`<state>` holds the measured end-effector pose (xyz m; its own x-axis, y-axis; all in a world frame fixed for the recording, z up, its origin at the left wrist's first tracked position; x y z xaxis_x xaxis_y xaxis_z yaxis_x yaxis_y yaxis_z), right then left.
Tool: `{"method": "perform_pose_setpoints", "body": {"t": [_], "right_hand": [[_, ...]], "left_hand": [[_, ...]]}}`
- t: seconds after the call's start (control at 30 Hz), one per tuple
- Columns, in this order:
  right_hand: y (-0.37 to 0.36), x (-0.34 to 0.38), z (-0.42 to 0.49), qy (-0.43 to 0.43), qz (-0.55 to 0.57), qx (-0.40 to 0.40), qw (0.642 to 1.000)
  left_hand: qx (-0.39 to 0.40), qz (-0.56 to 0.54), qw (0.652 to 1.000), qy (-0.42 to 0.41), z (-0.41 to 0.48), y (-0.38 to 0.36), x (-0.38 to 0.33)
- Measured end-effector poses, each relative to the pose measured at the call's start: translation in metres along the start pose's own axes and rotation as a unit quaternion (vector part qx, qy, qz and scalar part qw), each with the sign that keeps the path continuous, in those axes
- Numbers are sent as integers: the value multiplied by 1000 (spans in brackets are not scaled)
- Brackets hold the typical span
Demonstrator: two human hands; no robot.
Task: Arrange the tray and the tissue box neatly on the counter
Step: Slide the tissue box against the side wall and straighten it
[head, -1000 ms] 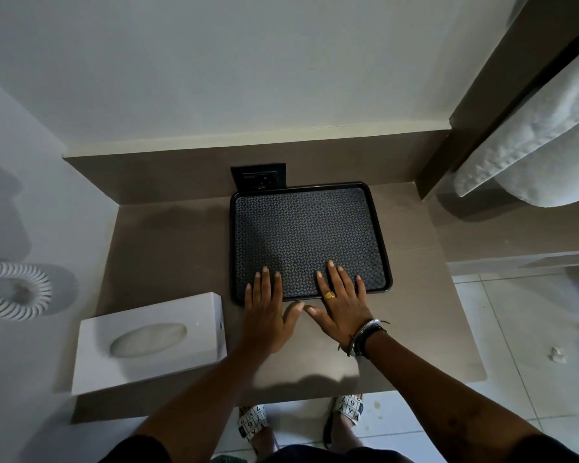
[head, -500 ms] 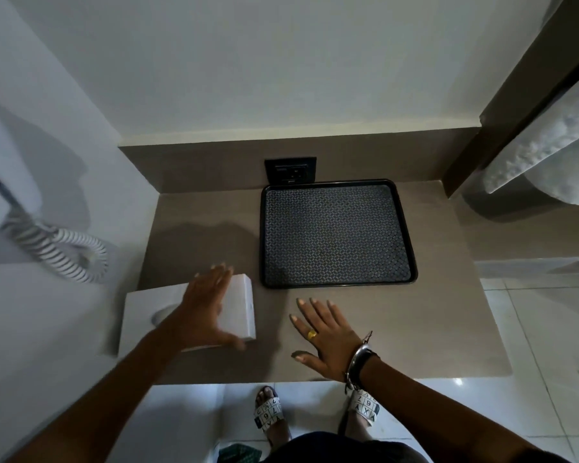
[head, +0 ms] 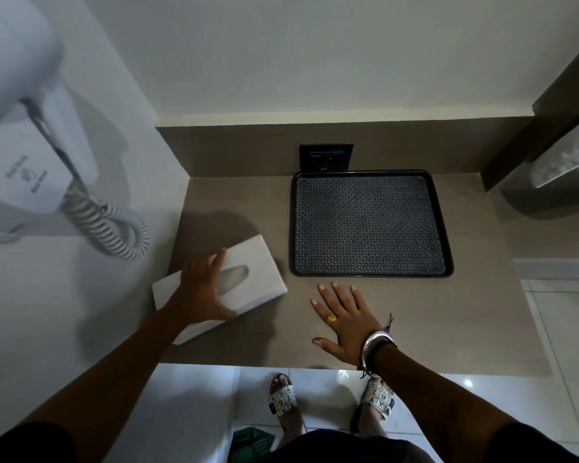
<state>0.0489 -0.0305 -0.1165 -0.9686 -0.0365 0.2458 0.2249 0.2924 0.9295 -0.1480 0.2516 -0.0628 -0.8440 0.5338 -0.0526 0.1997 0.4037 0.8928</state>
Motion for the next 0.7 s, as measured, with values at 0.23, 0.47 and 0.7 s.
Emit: {"method": "perform_pose_setpoints", "body": {"t": [0.23, 0.47, 0.7], "right_hand": [[2, 0, 1, 0, -11, -7, 1000], [0, -4, 5, 8, -19, -9, 1000], [-3, -5, 6, 6, -32, 3, 999]], "left_hand": [[-95, -195, 950, 226, 52, 47, -20], [-52, -259, 889, 374, 104, 79, -35], [-79, -248, 884, 388, 117, 58, -29]]}}
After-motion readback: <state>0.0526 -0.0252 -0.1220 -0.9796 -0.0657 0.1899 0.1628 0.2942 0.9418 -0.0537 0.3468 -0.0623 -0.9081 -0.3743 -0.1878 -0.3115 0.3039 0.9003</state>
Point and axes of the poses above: each hand's wrist, its own z-axis towards the middle knuckle, its own y-axis out of the back of the hand, x = y × z, the point moved 2 cm from there along z, towards the middle knuckle, and after that the axes turned 15 degrees about y, right-handed, at the moved point
